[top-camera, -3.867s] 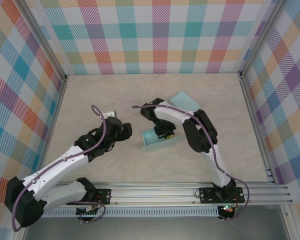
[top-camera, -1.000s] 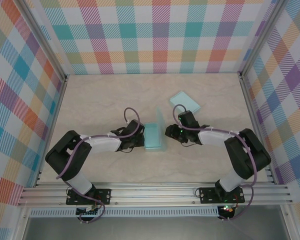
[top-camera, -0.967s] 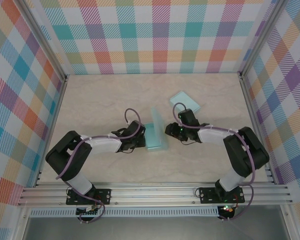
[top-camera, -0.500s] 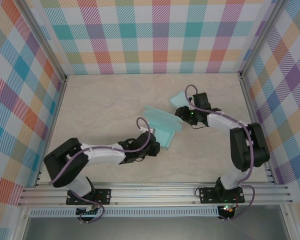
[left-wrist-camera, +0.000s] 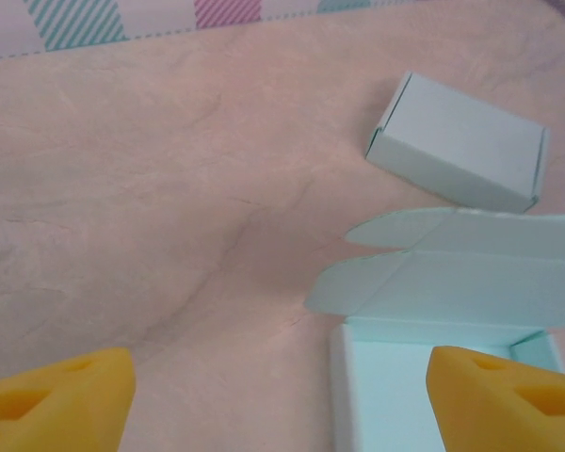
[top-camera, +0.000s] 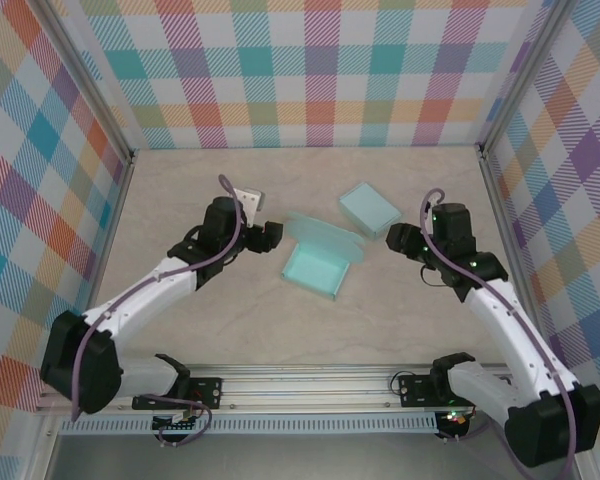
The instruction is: Fold the paper box
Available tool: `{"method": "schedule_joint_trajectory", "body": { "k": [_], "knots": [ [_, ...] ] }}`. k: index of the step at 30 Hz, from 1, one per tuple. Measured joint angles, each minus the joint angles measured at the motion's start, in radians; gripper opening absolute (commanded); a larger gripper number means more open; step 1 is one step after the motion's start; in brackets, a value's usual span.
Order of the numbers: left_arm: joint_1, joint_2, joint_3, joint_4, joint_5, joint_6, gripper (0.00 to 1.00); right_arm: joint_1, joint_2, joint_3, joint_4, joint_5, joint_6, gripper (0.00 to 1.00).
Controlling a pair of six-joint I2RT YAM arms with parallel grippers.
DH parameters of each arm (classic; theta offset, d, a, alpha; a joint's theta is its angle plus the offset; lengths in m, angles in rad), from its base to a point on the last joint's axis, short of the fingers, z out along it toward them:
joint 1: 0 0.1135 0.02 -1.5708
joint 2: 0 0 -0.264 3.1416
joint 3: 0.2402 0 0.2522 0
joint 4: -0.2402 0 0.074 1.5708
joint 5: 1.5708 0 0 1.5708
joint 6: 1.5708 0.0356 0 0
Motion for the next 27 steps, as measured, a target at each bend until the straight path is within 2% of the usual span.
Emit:
{"method": "schedule_joint_trajectory", "body": {
  "k": [5,13,15,16,17,27],
  "knots": [
    [0.061,0.159,0.071,-0.019,0.162,0.197,0.79,0.005,-0.023,0.0,-0.07,-0.075,-0.039,0.58],
    [0.066,0.302,0.174,-0.055,0.339,0.439,0.76,0.076,0.073,0.003,-0.095,-0.127,-0.084,0.59],
    [0.067,0.326,0.192,-0.06,0.36,0.464,0.7,0.099,0.105,0.011,-0.095,-0.128,-0.094,0.59],
    [0.067,0.338,0.201,-0.061,0.369,0.473,0.62,0.111,0.123,0.016,-0.095,-0.127,-0.101,0.59],
    [0.068,0.351,0.212,-0.067,0.377,0.48,0.6,0.123,0.14,0.022,-0.095,-0.127,-0.11,0.59],
    [0.091,0.455,0.33,-0.136,0.449,0.502,0.52,0.175,0.303,0.105,-0.058,-0.107,-0.176,0.53]
  ]
}}
